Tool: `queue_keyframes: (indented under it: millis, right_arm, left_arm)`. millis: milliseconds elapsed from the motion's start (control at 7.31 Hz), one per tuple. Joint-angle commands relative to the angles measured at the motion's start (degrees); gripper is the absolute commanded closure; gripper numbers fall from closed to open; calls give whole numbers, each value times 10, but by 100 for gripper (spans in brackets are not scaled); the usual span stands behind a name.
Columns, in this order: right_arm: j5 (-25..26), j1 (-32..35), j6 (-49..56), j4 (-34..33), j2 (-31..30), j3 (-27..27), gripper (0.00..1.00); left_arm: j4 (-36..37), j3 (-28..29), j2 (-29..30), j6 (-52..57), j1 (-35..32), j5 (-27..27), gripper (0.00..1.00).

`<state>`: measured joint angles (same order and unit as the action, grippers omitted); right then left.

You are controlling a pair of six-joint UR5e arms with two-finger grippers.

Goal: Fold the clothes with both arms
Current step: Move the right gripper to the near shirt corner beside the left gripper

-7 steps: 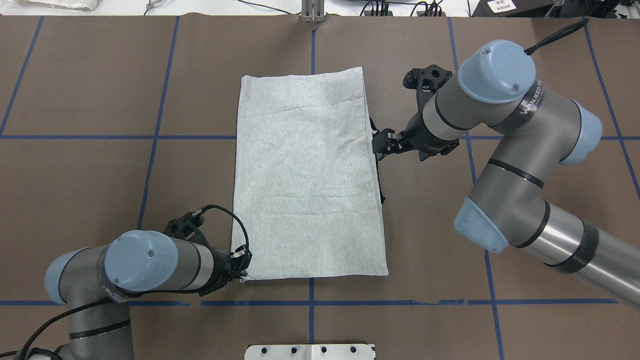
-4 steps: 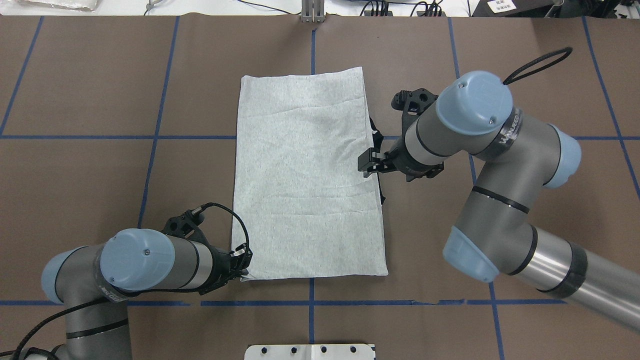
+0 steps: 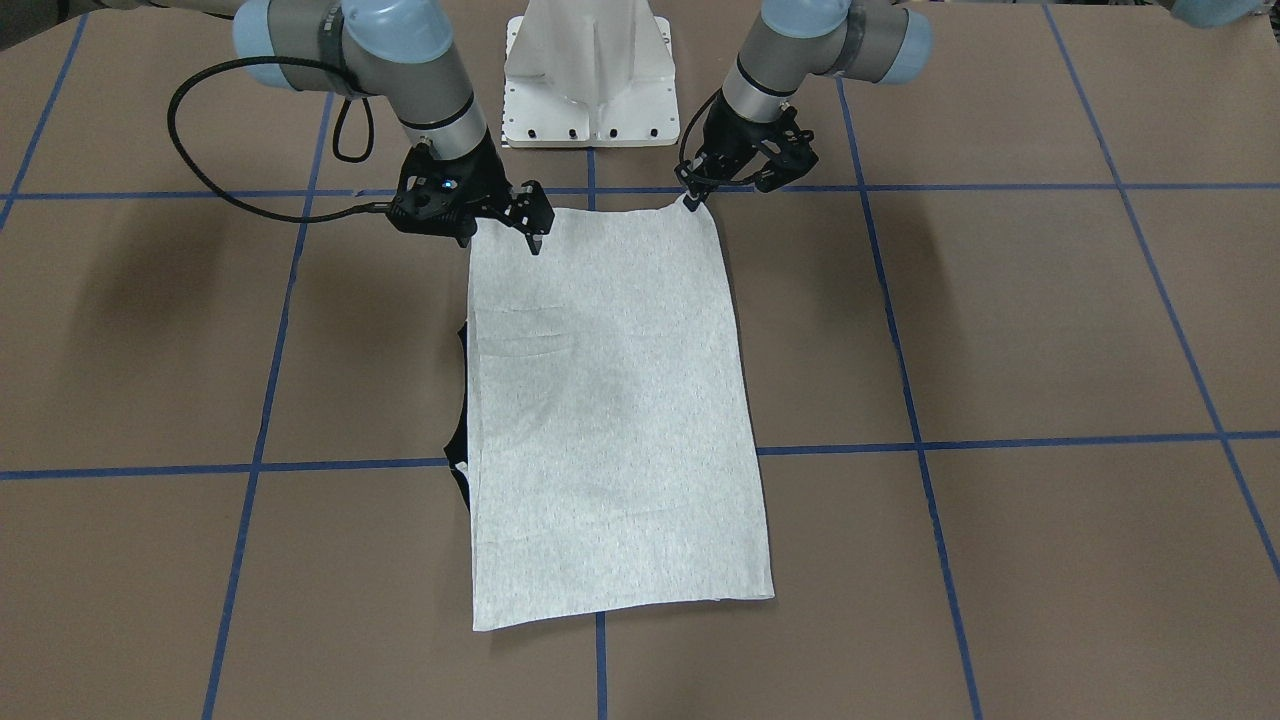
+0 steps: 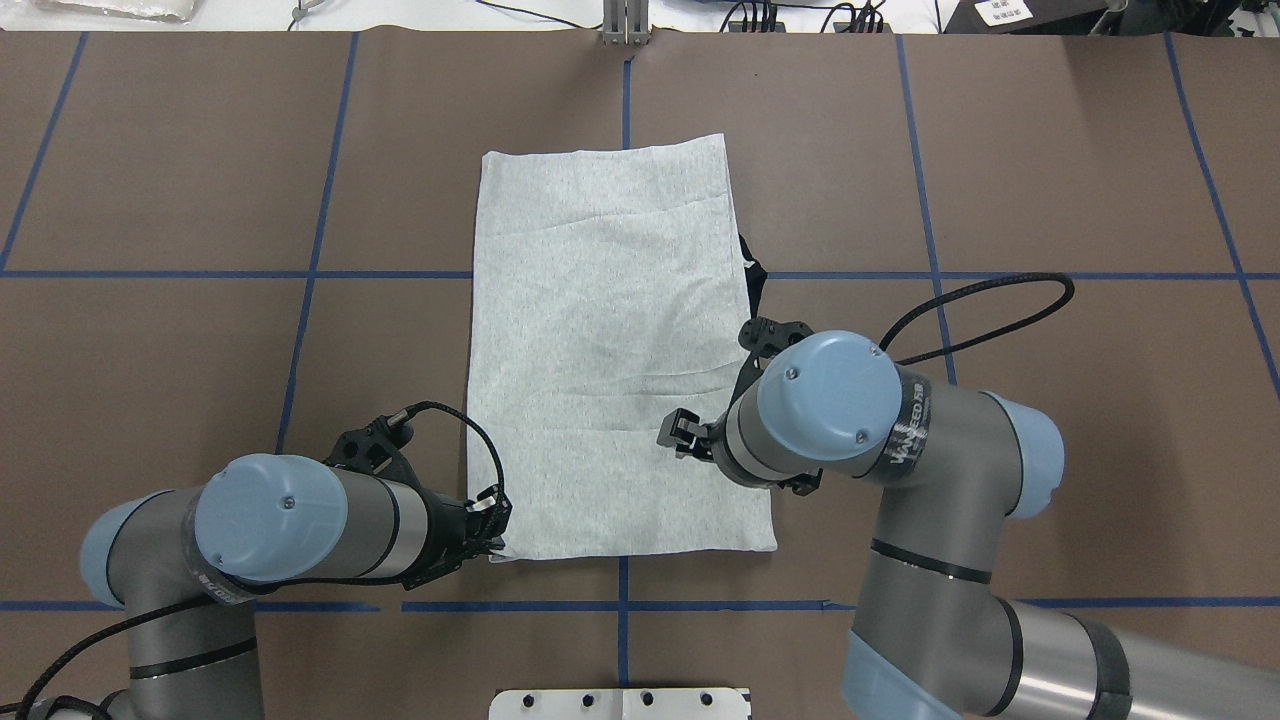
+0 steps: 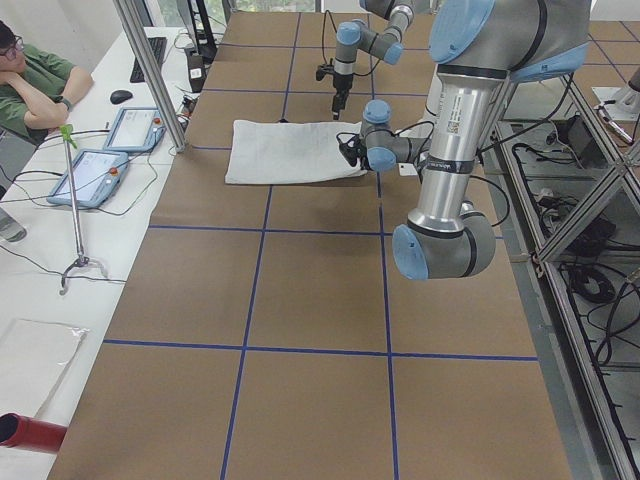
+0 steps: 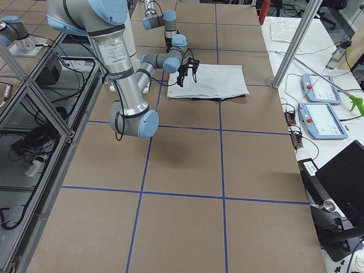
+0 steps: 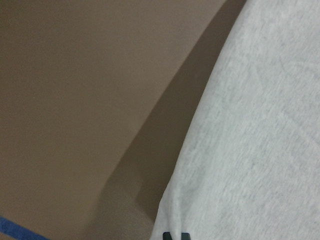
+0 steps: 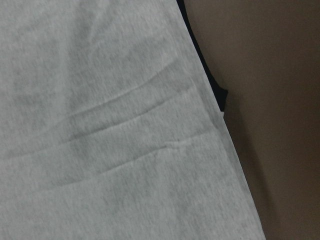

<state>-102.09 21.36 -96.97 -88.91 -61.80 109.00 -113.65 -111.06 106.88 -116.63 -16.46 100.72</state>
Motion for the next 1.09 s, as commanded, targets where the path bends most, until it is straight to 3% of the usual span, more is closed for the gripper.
queue_keyframes:
  millis: [0,137,547,958]
  right_arm:
    - [28,-61,-124,-19,-4,-3,0]
    - [62,-82,-148,-19,-6,-3,0]
    - [78,-100,-148,-17,-13,-9,1]
    - [88,-99,-147,-14,-12,-14,15]
  left_arm:
    - [-1,0,1,0,0,0,100]
    - [-1,0,1,0,0,0,100]
    - [-1,1,1,0,0,0,100]
    - [-1,1,1,0,0,0,100]
